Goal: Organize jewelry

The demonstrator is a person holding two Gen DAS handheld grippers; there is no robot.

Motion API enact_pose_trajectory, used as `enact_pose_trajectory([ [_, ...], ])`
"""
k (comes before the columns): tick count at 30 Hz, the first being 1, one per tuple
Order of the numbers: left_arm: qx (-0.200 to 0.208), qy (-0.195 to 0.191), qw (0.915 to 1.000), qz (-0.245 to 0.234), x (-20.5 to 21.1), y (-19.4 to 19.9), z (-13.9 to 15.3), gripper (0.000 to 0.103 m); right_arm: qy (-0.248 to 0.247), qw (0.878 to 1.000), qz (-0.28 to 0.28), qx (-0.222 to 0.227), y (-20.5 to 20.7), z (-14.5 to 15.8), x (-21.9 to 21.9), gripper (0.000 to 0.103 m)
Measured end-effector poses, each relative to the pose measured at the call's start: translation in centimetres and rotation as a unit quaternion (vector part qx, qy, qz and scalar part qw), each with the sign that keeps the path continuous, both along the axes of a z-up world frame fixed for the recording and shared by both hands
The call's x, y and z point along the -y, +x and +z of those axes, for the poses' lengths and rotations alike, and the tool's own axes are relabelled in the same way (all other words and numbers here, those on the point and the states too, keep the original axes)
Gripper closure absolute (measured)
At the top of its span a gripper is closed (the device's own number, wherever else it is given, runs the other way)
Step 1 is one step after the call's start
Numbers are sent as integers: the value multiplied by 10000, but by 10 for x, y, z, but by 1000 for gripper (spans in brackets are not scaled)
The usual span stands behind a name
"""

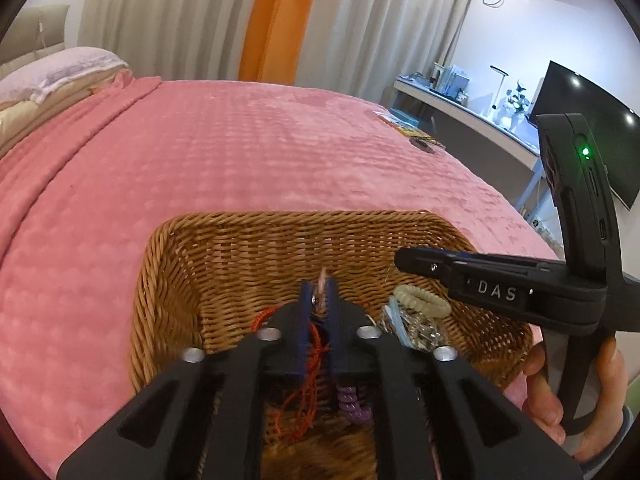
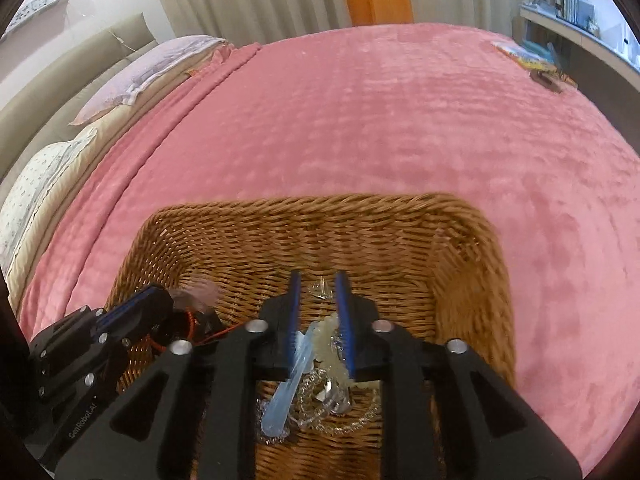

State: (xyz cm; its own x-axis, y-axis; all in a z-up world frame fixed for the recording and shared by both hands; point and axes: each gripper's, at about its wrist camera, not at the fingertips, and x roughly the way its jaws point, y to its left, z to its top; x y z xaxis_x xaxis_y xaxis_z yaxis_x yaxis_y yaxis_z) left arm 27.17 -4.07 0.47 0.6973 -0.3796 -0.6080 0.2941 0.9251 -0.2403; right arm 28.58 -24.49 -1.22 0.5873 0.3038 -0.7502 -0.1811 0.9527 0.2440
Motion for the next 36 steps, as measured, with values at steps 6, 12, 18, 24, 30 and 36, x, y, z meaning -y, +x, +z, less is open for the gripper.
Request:
enact_pose_trajectory([
  [6, 240, -198, 9995, 42, -11, -27, 23, 68, 46, 9993, -2, 369, -29, 28, 10, 62],
  [12, 795, -396, 9959, 181, -26, -88, 56, 54, 83, 9942, 45, 1075, -100, 64, 14, 62],
  [18, 1468, -167, 9857, 810, -29, -166, 69, 21, -166, 9757, -155, 2182, -196, 77, 7, 48],
  [24, 2269, 737, 9595, 1499, -8, -228, 44, 8, -458, 9495, -573, 3052, -260, 47, 9, 35],
  [30, 2111, 856, 9616, 1532, 2, -224, 22, 8, -633, 9494, -613, 3015, -263, 19, 9, 34],
  [36, 1954, 915, 9570, 1940, -9, -224, 2, 8, -557, 9506, -674, 2979, -264, 6, 13, 34],
])
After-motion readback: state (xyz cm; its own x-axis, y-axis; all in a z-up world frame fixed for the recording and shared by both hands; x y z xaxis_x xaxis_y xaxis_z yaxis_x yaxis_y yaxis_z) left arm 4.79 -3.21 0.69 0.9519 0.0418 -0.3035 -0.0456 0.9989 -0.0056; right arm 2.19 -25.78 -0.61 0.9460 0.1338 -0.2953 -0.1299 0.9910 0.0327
